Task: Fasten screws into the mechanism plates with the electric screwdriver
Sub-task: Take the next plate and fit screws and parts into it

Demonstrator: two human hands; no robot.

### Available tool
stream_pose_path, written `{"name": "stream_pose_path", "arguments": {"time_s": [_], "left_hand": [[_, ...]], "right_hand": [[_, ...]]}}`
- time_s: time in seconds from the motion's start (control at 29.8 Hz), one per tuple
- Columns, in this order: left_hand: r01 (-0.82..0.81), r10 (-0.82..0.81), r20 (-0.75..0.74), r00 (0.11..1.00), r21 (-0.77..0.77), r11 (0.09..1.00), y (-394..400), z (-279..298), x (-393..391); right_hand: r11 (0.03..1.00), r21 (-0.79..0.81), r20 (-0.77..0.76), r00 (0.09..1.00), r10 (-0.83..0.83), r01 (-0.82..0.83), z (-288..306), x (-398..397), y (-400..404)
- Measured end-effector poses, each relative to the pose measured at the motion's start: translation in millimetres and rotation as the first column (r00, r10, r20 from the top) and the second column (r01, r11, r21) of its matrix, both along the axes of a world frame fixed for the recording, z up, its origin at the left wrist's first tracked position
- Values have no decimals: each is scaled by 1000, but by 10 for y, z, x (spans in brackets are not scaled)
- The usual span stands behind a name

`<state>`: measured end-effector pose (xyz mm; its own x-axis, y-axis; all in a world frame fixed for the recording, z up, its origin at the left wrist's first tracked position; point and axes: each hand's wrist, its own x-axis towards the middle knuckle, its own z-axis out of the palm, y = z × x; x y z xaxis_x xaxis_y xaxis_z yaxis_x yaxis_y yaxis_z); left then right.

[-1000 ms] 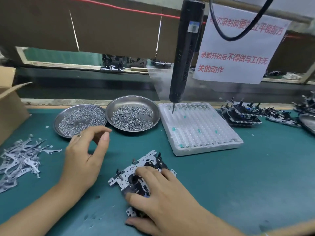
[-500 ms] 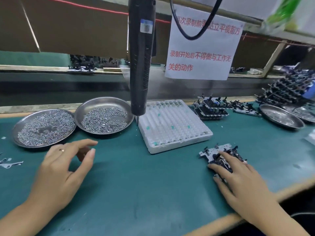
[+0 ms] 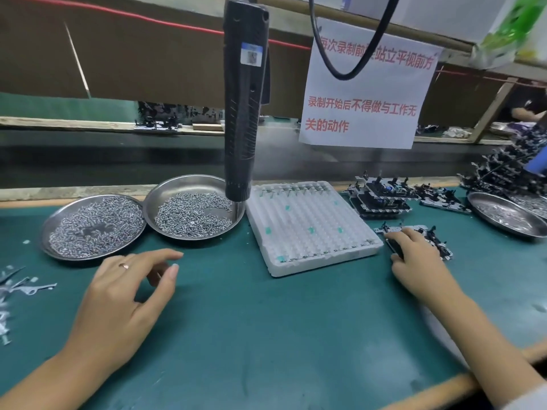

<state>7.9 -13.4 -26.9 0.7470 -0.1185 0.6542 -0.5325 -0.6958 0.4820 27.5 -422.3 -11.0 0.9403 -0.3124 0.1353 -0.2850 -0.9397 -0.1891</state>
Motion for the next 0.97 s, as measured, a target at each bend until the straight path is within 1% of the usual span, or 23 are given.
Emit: {"name": "stream_pose_path", "arguments": {"time_s": [0.03,0.1,0.17,0.2,0.23,0.3,0.44,0.5,0.54,0.6,0.67,0.74,0.81,0.91,0.97], "left_hand": [[-1,1,1,1000,-1,1000,2,0,7],[-7,7,5,1000,-6,1000,1,5,24],[-11,11,9,1000,-8,1000,-4,6,32],[-12,12,9,1000,-8,1000,-5,3,34],[-13,13,7,1000,-8,1000,-5,-2,34],[-12,12,-1,1000,-10,1000,-5,-10,34],[-6,6,-4,1000,-9,1000,0,4,43],[-8,8,-6,1000,-16,1000,4,6,44],[-5,5,-4,1000,-20,1000,5,7,45],[2,-2,3,1000,-21,1000,5,8,47],[2,-2,4,1000,-20,1000,9,11,56],[1,-1,2,1000,-22,1000,18,14,69],[-2,2,3,1000,-22,1000,19,12,74],[-8,8,-4,1000,-13,1000,16,4,71],[-15,15,-8,1000,-11,1000,22,-6,69]], "right_hand": [[1000,-7,68,998,-13,14,29,37,46],[1000,-4,251,967,-29,31,105,133,141],[1000,-13,402,916,0,6,192,268,201],[999,-36,445,895,26,-11,231,352,215],[997,-67,464,885,50,-21,263,437,216],[995,-98,438,898,50,-7,295,614,191],[997,-44,266,963,-43,57,248,919,97],[998,-58,244,969,-24,39,182,1001,54],[998,-58,278,960,-15,32,154,1026,32],[999,-11,366,930,-29,35,128,1044,-1],[998,50,391,919,-42,24,129,1059,-17],[997,75,396,918,-27,-3,136,1088,-20],[997,78,437,899,-12,-24,145,1101,-7],[996,80,549,836,-14,-36,178,1065,11],[998,36,596,803,14,-44,225,1016,58]]}}
